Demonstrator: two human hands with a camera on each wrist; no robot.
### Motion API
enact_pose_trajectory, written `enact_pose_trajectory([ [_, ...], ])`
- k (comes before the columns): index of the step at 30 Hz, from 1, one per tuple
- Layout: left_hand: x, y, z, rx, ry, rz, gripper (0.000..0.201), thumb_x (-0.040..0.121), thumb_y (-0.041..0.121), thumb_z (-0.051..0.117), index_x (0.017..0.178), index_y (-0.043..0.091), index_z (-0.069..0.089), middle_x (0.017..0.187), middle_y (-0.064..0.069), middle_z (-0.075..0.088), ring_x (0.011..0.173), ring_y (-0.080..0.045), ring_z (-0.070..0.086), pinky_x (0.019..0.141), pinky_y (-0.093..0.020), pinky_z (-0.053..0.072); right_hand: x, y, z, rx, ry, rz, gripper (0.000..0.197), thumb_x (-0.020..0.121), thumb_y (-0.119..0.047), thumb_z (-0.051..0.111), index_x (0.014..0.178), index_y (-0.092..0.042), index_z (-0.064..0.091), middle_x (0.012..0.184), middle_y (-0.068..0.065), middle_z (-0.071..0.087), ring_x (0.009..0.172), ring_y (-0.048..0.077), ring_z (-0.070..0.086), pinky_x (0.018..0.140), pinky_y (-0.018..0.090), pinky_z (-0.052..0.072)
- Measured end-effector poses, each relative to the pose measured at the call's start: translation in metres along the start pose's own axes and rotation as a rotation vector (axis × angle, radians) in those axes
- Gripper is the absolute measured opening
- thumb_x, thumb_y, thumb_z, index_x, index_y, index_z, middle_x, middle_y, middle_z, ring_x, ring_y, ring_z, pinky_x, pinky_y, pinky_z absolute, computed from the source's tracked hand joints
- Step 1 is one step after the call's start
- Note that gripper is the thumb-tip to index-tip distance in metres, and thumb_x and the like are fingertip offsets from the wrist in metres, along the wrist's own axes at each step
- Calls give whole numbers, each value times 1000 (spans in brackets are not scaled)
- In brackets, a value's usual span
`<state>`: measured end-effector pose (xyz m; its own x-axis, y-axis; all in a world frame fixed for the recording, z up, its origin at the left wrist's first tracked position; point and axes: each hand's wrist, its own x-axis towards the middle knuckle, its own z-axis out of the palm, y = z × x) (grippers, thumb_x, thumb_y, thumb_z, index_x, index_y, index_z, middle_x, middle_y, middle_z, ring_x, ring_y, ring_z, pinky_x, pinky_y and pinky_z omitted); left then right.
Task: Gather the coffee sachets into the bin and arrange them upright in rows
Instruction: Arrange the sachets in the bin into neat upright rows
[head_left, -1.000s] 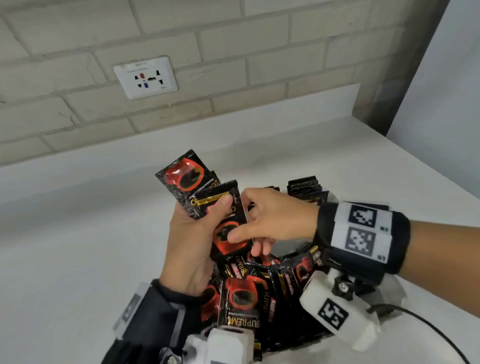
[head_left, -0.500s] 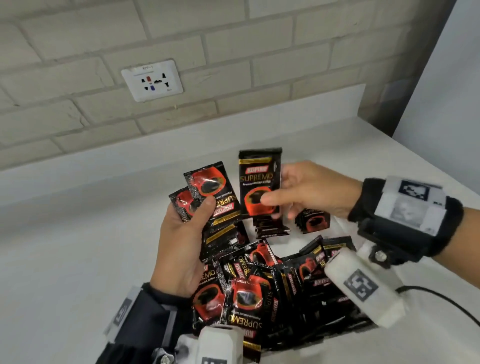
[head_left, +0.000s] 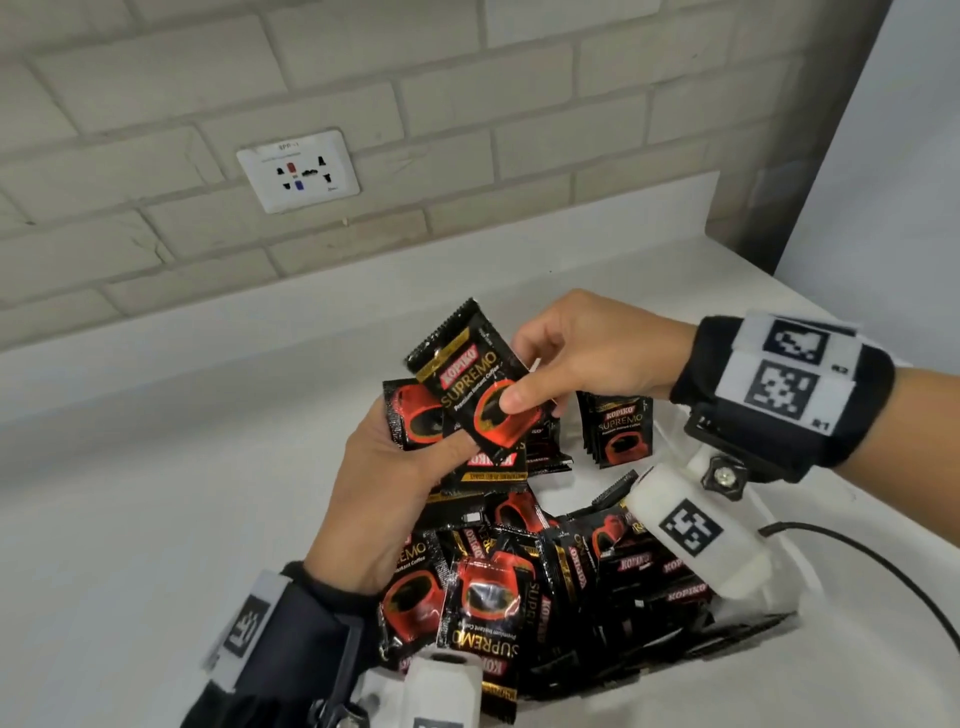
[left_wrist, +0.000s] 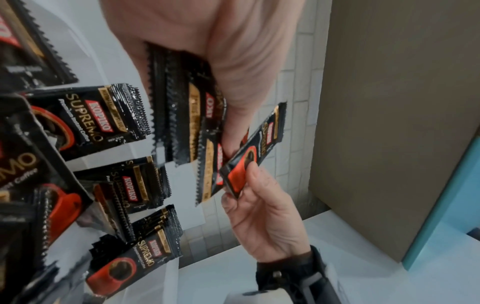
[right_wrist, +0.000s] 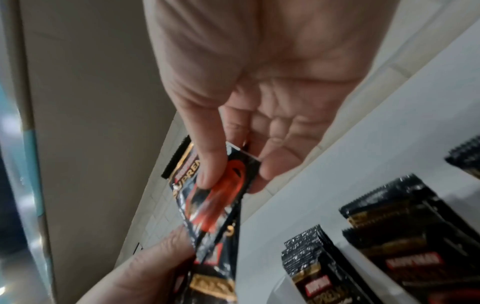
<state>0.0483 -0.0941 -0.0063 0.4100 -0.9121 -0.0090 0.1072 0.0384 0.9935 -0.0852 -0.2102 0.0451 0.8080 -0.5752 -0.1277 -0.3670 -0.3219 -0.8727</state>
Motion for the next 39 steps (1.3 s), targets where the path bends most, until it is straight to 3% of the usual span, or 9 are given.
enact_pose_trajectory([
  [6, 5, -1, 0, -283, 35, -111, 28, 65, 9, 66, 92, 14, 60, 82, -9, 73, 68, -21, 71, 56, -37, 59, -1, 14, 8, 636, 236, 108, 6, 78, -3, 65, 80, -4, 60, 70, 5, 67, 56, 9, 63, 50, 17, 51],
  [10, 5, -2, 6, -280, 111, -51, 25, 63, 11, 67, 87, 17, 60, 82, -5, 72, 71, -18, 70, 61, -37, 59, -3, 20, 14, 755, 195, 147, 19, 79, -3, 64, 98, -1, 61, 80, 10, 70, 61, 14, 68, 53, 20, 55],
  [16, 10, -2, -5, -200, 219, -29, 27, 61, 14, 71, 84, 17, 59, 82, -5, 69, 76, -24, 67, 73, -44, 56, -23, 27, 2, 318, -260, 273, 32, 75, -8, 66, 106, -5, 60, 100, 16, 69, 70, 17, 66, 62, 19, 56],
  [20, 10, 2, -12, -16, 210, 32, 34, 53, 17, 73, 84, 18, 59, 80, -5, 69, 72, -22, 67, 70, -37, 55, -32, 15, -12, -284, -90, 102, 13, 82, -28, 65, 80, -16, 65, 74, -1, 68, 54, 3, 56, 55, 13, 45],
  [23, 9, 3, -9, 14, 149, 31, 34, 52, 14, 73, 82, 18, 60, 78, -6, 70, 71, -23, 68, 68, -37, 54, -28, 10, -11, -305, 0, -4, 13, 80, -34, 66, 71, -26, 61, 85, -1, 67, 69, 7, 59, 68, 18, 44],
  [25, 9, 5, -5, -9, 110, 30, 33, 52, 13, 73, 83, 19, 62, 78, -4, 72, 71, -23, 69, 65, -38, 56, -23, 14, -2, -227, 35, -37, 10, 78, -31, 68, 72, -25, 62, 92, 0, 69, 77, 13, 63, 78, 26, 48],
  [29, 10, 12, 1, -184, 77, 48, 23, 62, 18, 66, 84, 18, 62, 77, -2, 72, 69, -18, 70, 61, -36, 58, -17, 19, 9, 185, 147, -23, 7, 79, -13, 68, 76, -13, 62, 71, -2, 68, 59, 5, 63, 61, 18, 53],
  [33, 10, 16, 5, -235, 84, 66, 20, 68, 20, 63, 87, 17, 59, 71, 0, 71, 60, -11, 67, 55, -30, 58, -12, 16, 9, 443, 274, -1, 12, 81, -7, 64, 84, -14, 55, 87, 11, 69, 66, 17, 65, 56, 23, 52],
  [39, 10, 9, 13, -255, 140, 35, 13, 81, 16, 58, 94, 17, 57, 75, -1, 72, 65, -13, 69, 50, -29, 56, -10, 15, 8, 588, 315, 17, 40, 84, -3, 60, 117, -18, 43, 96, 13, 67, 74, 20, 65, 54, 26, 51],
])
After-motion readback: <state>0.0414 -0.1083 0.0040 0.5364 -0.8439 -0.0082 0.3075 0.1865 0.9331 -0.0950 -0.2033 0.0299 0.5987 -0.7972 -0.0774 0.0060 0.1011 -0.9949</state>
